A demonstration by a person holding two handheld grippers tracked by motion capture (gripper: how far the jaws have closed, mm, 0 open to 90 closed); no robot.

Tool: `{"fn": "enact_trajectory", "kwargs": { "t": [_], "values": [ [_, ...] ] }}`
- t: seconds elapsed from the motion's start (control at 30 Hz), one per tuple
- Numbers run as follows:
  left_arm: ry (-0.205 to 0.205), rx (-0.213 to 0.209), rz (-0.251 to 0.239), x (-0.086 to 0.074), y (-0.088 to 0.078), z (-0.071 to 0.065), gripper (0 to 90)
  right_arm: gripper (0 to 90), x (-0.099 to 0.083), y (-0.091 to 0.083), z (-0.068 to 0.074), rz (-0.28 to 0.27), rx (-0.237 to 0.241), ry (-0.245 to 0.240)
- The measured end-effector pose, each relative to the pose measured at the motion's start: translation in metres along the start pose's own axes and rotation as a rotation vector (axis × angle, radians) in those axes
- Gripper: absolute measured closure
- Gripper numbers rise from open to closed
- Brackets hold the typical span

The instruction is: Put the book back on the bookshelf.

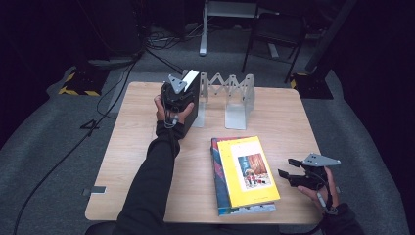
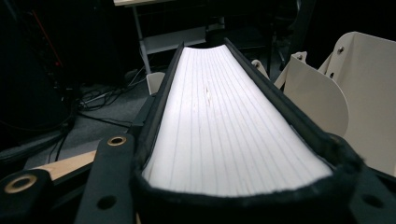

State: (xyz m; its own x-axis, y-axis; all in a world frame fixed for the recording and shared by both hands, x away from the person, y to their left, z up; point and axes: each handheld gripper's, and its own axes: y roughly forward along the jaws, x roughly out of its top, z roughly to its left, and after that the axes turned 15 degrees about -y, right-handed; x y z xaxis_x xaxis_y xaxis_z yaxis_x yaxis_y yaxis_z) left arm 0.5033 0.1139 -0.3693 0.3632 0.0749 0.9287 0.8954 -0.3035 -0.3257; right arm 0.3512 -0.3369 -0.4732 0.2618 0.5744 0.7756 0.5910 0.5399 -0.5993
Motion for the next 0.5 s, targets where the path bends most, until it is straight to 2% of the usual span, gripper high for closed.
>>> {"fn": "enact_trajectory", "kwargs": {
  "t": [0.07, 0.23, 0.37, 0.4, 0.5],
  "values": [
    [0.009, -0.008, -0.002, -0.004, -0.003, -0.001, 49.7, 33.9, 0.001, 0.002, 0.002, 0.013, 0.003, -0.015],
    [-0.006, -0.003, -0.019, -0.011, -0.009, 0.002, 48.8, 35.7, 0.002, 0.003, 0.003, 0.02, -0.012, -0.018],
    [0.016, 0.015, -0.036, -0.016, -0.013, 0.003, 43.1, 35.0, 0.001, 0.005, 0.003, 0.023, -0.018, -0.009],
    [0.045, 0.034, -0.048, -0.021, -0.016, 0.002, 41.9, 34.7, 0.001, 0.005, 0.003, 0.024, -0.018, -0.008],
    [0.041, 0.033, -0.063, -0.025, -0.018, 0.002, 41.3, 34.4, 0.001, 0.006, 0.004, 0.027, -0.017, -0.01]
  ]
}}
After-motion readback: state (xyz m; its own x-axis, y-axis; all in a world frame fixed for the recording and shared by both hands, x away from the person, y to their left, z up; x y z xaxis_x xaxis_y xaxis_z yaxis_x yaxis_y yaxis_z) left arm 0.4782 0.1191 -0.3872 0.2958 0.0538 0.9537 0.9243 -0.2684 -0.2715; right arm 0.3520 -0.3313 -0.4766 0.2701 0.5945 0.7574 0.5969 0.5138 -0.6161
